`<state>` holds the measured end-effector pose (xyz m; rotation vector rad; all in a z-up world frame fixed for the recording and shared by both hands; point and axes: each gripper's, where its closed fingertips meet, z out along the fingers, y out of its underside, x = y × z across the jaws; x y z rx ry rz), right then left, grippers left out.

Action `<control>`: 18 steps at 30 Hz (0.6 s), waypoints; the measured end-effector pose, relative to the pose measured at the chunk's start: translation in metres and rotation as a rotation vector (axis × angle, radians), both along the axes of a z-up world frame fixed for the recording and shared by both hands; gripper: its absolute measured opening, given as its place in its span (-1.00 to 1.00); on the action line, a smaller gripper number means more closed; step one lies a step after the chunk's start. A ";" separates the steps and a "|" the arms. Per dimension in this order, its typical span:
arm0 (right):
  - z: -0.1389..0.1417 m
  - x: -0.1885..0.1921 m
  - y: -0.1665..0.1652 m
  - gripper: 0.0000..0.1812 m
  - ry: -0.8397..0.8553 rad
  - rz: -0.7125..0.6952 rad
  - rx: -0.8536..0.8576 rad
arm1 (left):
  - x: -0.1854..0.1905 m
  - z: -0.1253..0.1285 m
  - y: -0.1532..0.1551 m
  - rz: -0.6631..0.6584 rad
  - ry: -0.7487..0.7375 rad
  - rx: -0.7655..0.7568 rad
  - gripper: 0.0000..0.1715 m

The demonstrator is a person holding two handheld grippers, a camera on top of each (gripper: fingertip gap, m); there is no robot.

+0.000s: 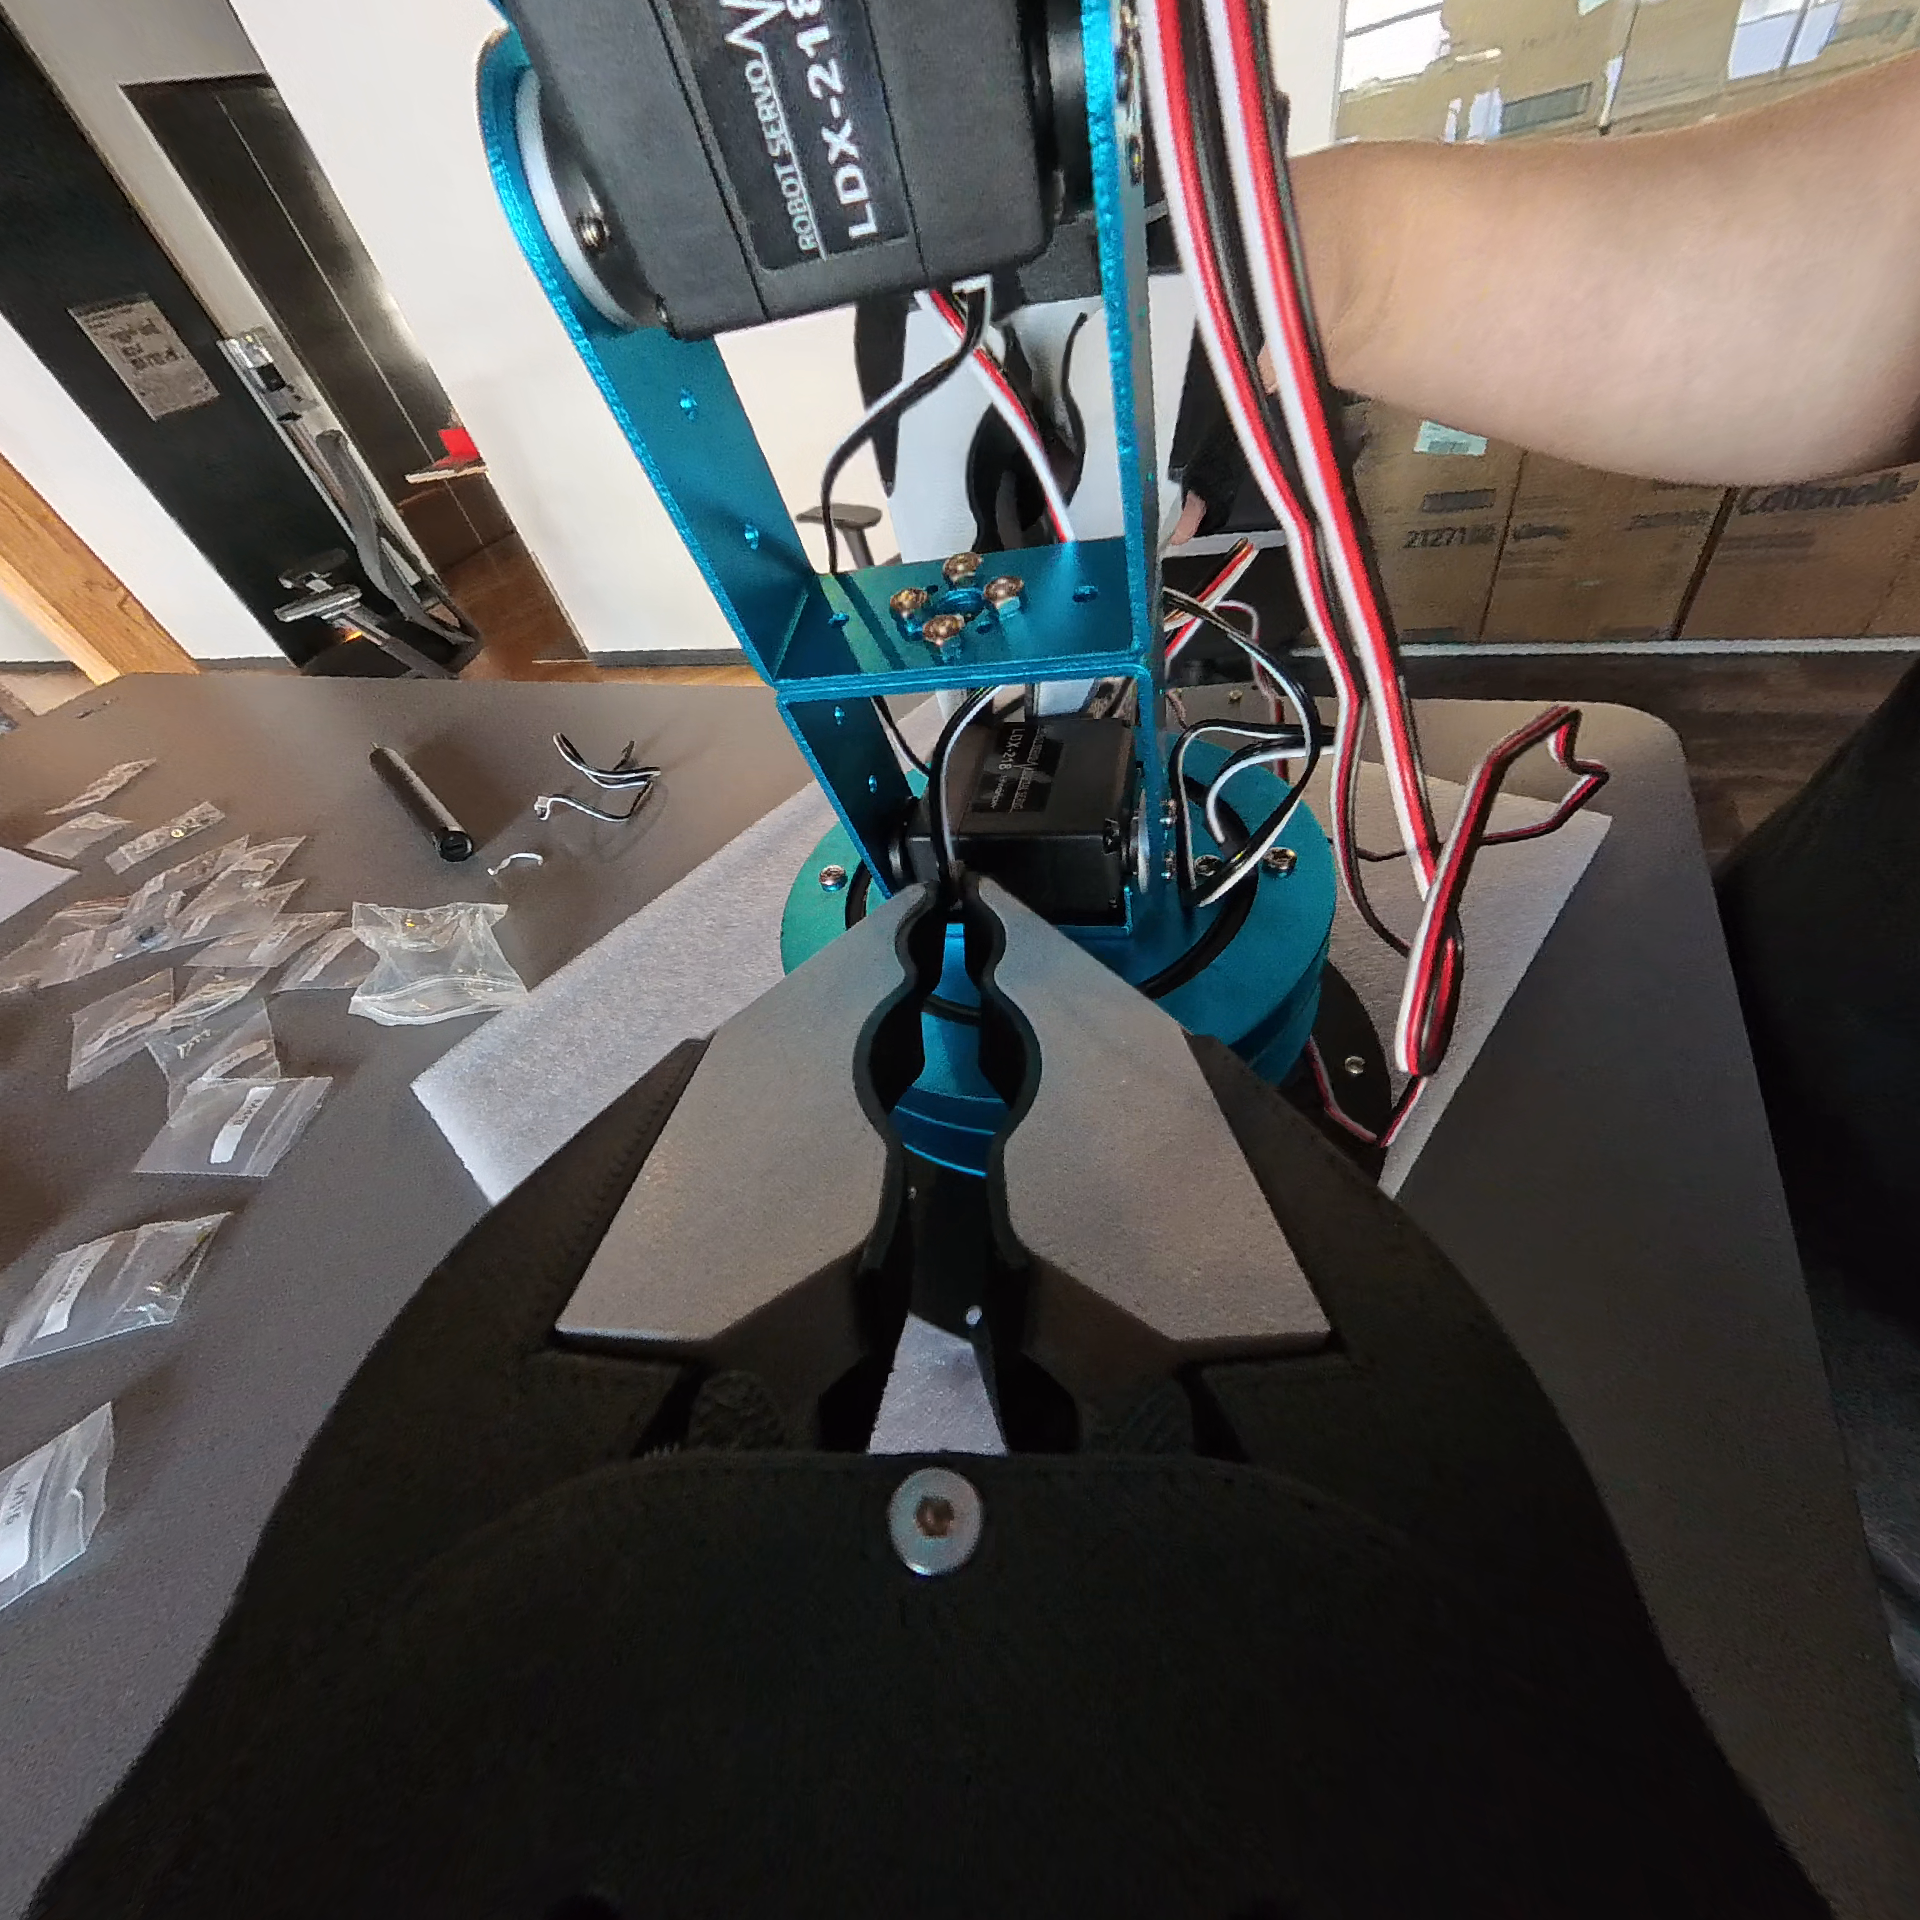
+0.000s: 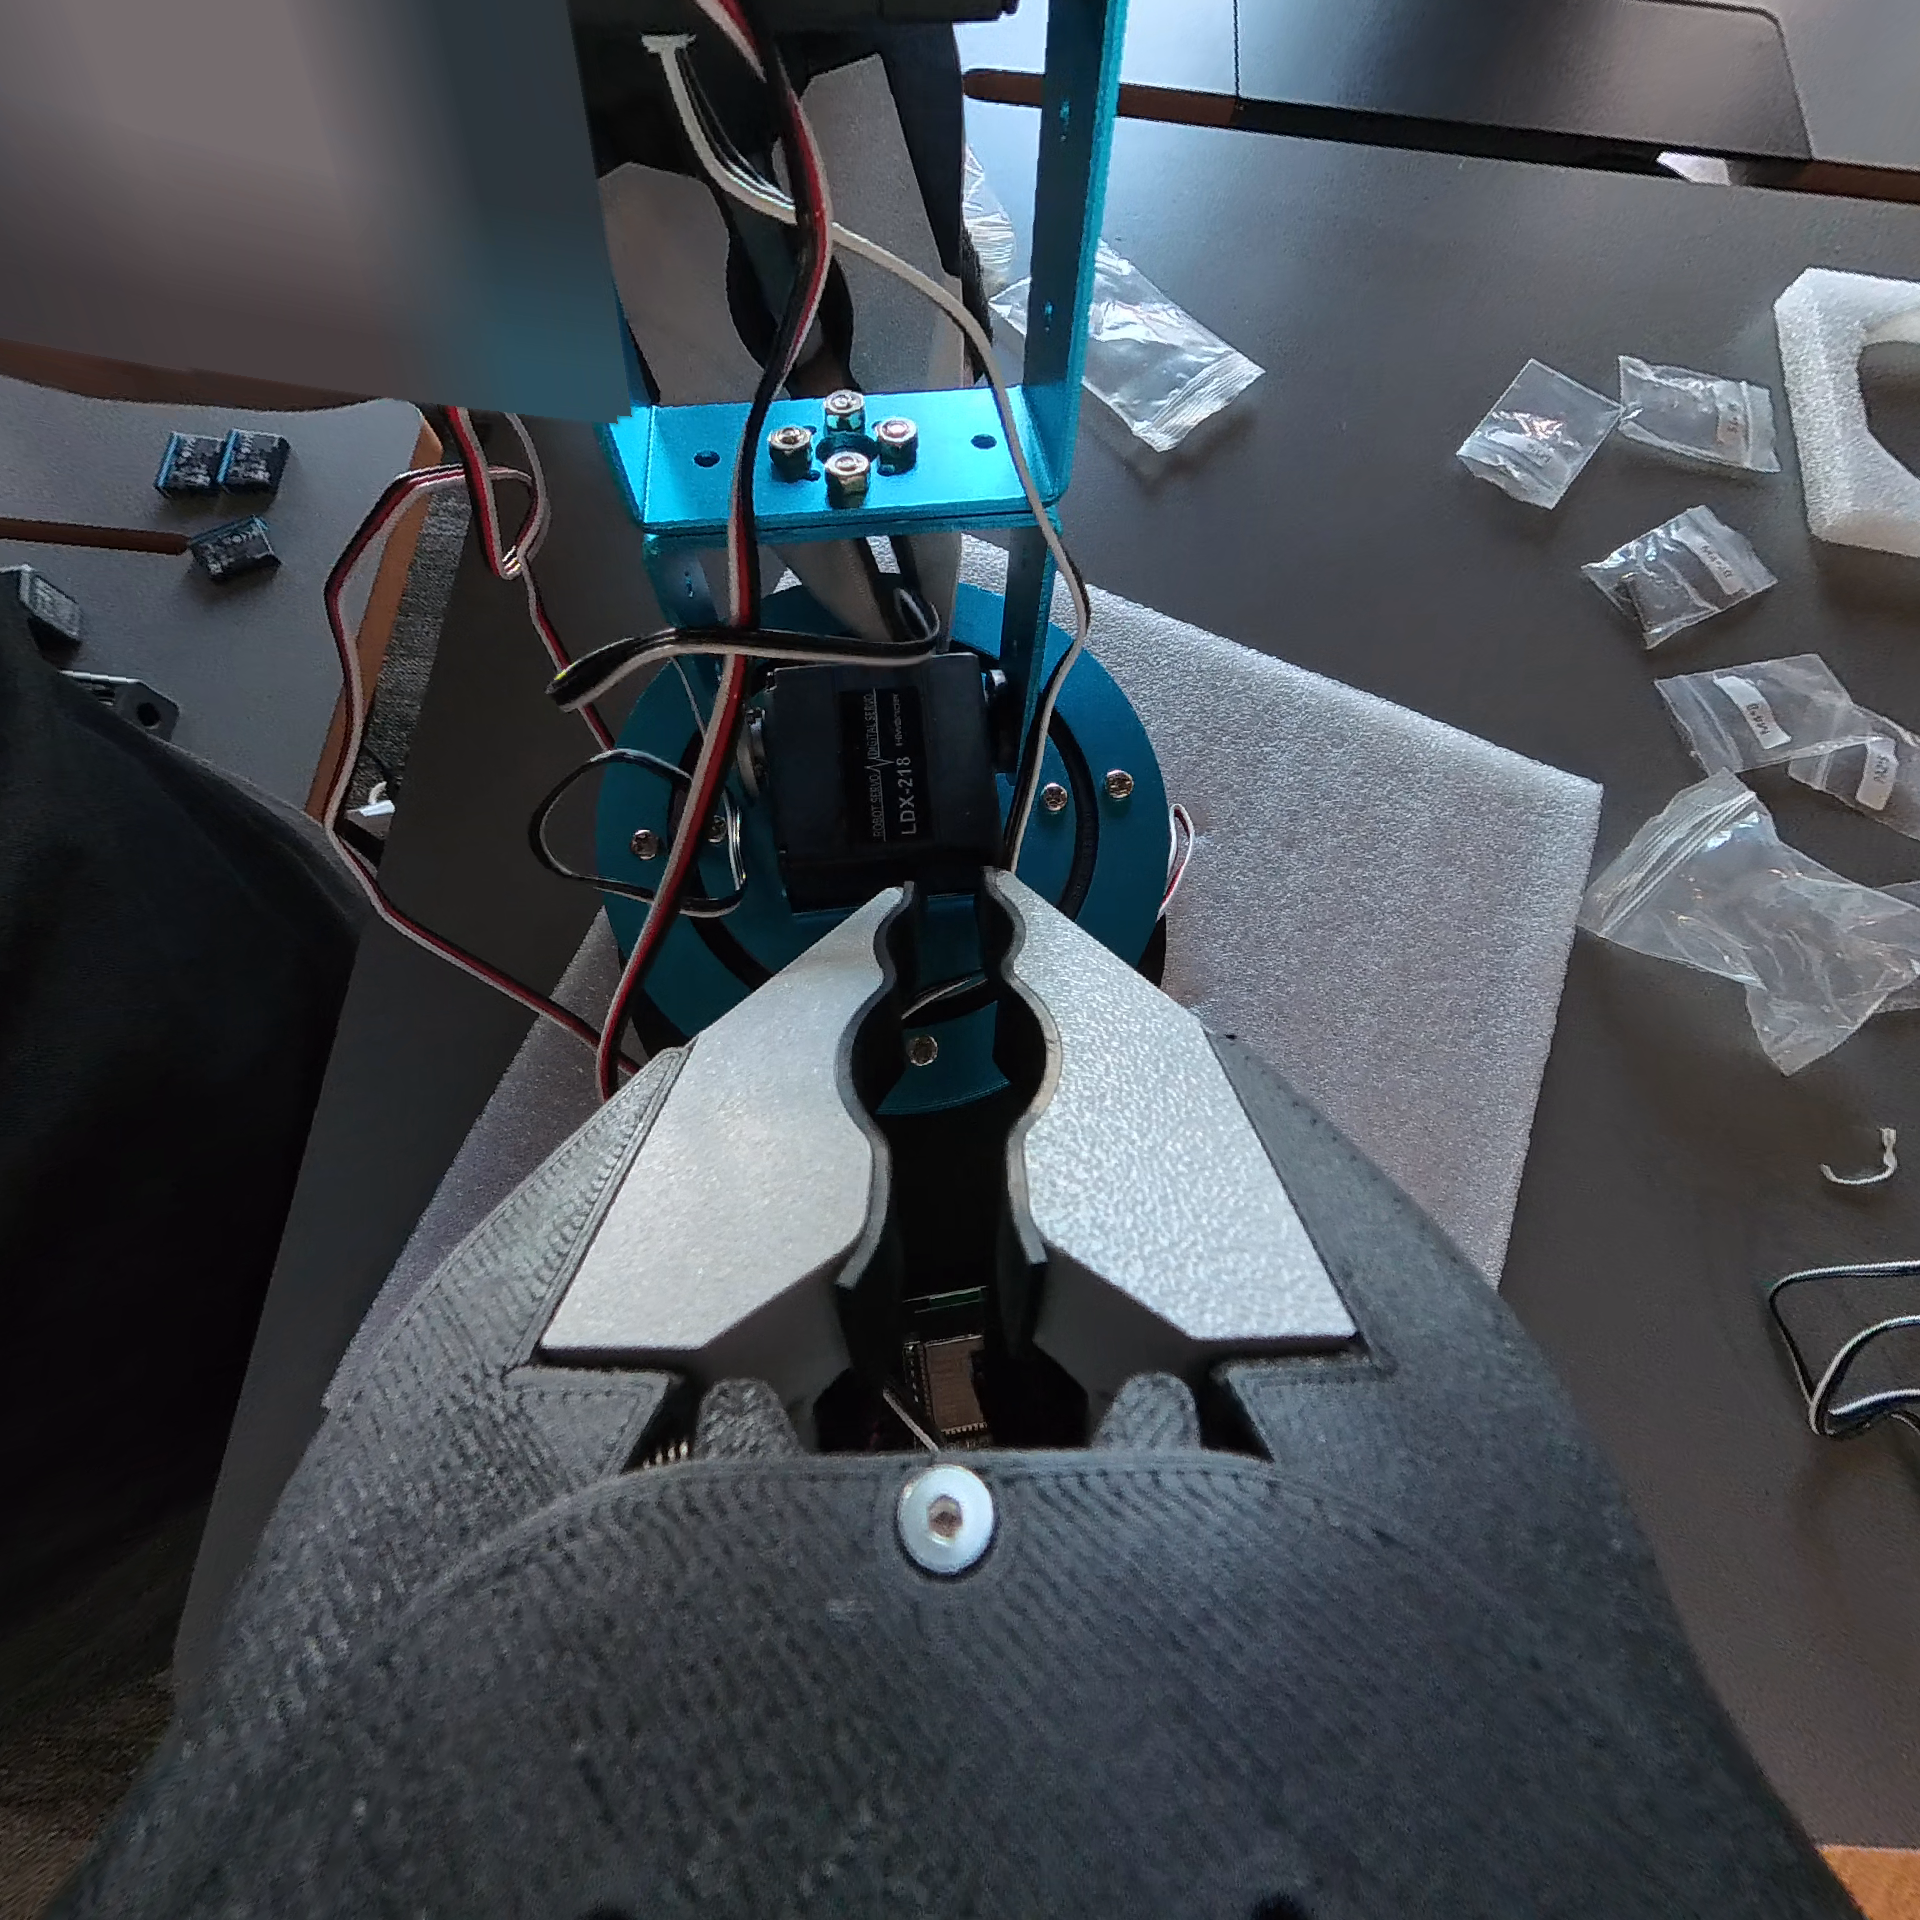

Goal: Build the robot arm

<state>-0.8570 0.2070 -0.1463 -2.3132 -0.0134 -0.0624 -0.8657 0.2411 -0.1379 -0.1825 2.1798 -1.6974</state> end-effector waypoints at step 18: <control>-0.003 -0.002 0.000 -0.92 0.008 0.017 -0.011 | 0.000 -0.001 -0.002 -0.059 0.026 -0.044 -1.00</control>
